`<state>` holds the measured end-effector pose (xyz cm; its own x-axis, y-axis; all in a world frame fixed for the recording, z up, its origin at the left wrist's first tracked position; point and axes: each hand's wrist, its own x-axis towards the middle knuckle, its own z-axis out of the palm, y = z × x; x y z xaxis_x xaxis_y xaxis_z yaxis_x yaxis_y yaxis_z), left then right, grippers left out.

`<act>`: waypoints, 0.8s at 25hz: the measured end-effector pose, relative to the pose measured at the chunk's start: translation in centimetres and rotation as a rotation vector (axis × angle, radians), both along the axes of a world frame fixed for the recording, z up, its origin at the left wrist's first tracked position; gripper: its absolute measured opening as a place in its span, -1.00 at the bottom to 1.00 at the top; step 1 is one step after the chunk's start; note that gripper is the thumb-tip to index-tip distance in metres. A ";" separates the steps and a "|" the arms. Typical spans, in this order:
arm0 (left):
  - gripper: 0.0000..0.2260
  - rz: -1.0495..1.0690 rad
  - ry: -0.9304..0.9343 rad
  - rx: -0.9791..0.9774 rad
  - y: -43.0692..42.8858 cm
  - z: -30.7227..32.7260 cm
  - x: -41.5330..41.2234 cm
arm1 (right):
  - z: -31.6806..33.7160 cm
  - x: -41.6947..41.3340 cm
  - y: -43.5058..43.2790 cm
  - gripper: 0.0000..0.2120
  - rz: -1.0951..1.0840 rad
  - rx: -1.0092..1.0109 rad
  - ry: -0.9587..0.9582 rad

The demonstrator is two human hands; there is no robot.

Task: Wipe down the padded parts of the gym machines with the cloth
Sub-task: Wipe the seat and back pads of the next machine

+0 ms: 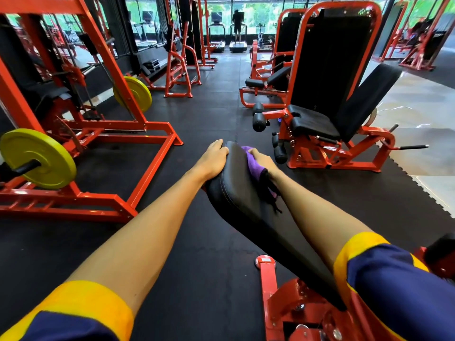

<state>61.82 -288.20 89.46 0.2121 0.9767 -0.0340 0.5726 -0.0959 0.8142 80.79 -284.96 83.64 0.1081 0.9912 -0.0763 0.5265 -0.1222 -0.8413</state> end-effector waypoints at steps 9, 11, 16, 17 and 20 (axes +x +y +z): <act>-0.56 -0.050 -0.059 0.047 0.1 0.5 0.3 | 2.7 -5.2 -7.1 -0.37 0.018 0.247 0.193; -0.44 -0.045 -0.064 0.025 0.0 0.5 0.4 | 1.8 -4.9 -10.9 -0.36 0.046 0.292 0.142; -0.74 -0.014 0.011 0.024 -0.9 1.2 0.3 | 1.4 -2.7 -12.2 -0.35 -0.178 -0.094 0.144; -0.80 -0.011 0.002 0.025 -0.9 1.2 0.5 | 1.9 -2.9 -12.1 -0.41 -0.128 -0.053 0.170; -0.69 -0.030 -0.061 0.021 0.3 0.5 0.6 | 4.4 -6.0 -12.7 -0.55 -0.046 0.153 0.144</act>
<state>62.46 -287.92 89.92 0.2420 0.9703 0.0001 0.5182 -0.1294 0.8454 74.78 -297.64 88.00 0.1521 0.9867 0.0565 0.3967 -0.0086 -0.9179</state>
